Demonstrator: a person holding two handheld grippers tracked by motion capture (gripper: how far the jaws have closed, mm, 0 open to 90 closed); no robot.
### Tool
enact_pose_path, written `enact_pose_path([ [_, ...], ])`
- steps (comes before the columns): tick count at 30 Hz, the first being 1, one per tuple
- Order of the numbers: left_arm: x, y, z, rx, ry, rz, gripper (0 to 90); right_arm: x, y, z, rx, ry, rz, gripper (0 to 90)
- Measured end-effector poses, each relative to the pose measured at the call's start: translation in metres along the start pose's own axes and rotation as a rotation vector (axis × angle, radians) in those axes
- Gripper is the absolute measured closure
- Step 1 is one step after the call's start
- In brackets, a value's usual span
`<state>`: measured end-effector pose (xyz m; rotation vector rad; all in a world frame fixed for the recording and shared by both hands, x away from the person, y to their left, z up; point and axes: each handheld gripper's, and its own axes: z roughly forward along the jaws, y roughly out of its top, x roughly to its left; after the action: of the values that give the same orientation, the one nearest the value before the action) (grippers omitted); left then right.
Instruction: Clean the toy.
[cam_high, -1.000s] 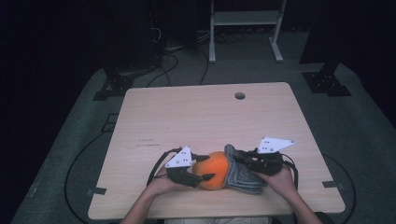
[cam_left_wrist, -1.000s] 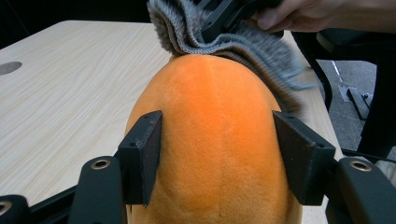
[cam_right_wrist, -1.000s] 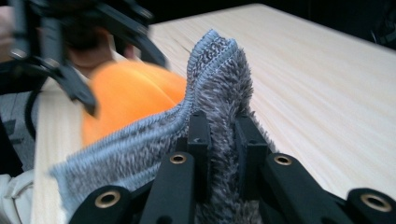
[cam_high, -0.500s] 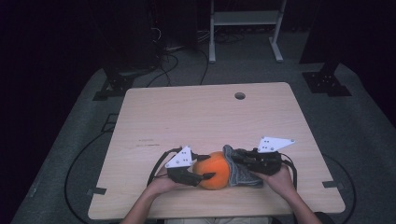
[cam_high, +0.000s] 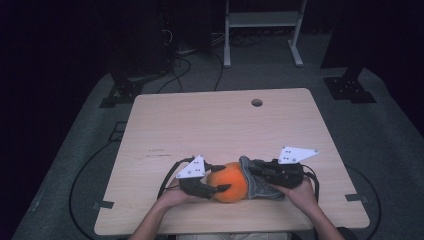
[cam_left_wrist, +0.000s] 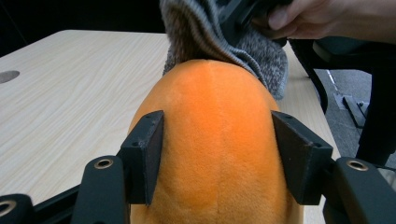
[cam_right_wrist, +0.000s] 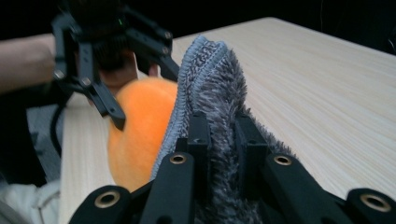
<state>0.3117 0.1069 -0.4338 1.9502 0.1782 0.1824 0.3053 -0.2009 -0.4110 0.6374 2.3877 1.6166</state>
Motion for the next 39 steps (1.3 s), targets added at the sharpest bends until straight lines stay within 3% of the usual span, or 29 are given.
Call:
enact_pose_path([
  [7, -0.001, 0.002, 0.002, -0.002, 0.006, -0.005, 37.6, -0.011, -0.016, -0.005, 0.063, -0.044, 0.044, 78.8],
  [9, -0.001, 0.003, 0.003, -0.006, 0.006, -0.012, 37.5, -0.008, -0.013, -0.009, 0.05, -0.041, 0.037, 78.9],
  [11, 0.0, 0.003, 0.004, -0.008, 0.006, -0.018, 37.6, -0.004, -0.005, -0.011, 0.016, -0.007, 0.033, 78.8],
  [14, -0.002, 0.004, 0.005, -0.006, 0.004, -0.006, 37.8, 0.008, 0.01, -0.006, -0.006, 0.022, -0.01, 78.9],
  [17, -0.004, 0.004, 0.006, -0.001, 0.002, 0.008, 37.8, 0.013, 0.015, 0.007, 0.014, 0.033, -0.031, 78.9],
  [21, -0.003, 0.004, 0.005, -0.002, 0.005, -0.002, 36.2, 0.005, 0.009, 0.009, 0.038, 0.008, -0.017, 79.0],
  [25, 0.002, 0.005, 0.007, -0.016, 0.002, -0.074, 23.3, -0.004, -0.003, 0.003, 0.045, -0.016, 0.025, 78.9],
  [27, 0.003, 0.006, 0.007, -0.006, 0.006, -0.096, 17.8, -0.007, -0.007, 0.0, 0.047, -0.017, 0.047, 79.0],
  [29, 0.006, 0.006, 0.007, 0.011, 0.009, -0.146, 12.2, -0.009, -0.009, -0.002, 0.052, -0.024, 0.047, 78.9],
  [31, 0.007, 0.005, 0.007, 0.012, 0.004, -0.156, 11.6, -0.01, -0.011, -0.003, 0.053, -0.026, 0.051, 78.9],
  [35, 0.005, 0.005, 0.006, 0.011, 0.013, -0.128, 23.0, -0.012, -0.011, -0.005, 0.06, -0.024, 0.058, 78.9],
  [39, -0.002, 0.01, 0.003, -0.014, 0.053, -0.026, 39.4, -0.005, 0.0, -0.01, 0.028, -0.003, 0.046, 79.3],
])
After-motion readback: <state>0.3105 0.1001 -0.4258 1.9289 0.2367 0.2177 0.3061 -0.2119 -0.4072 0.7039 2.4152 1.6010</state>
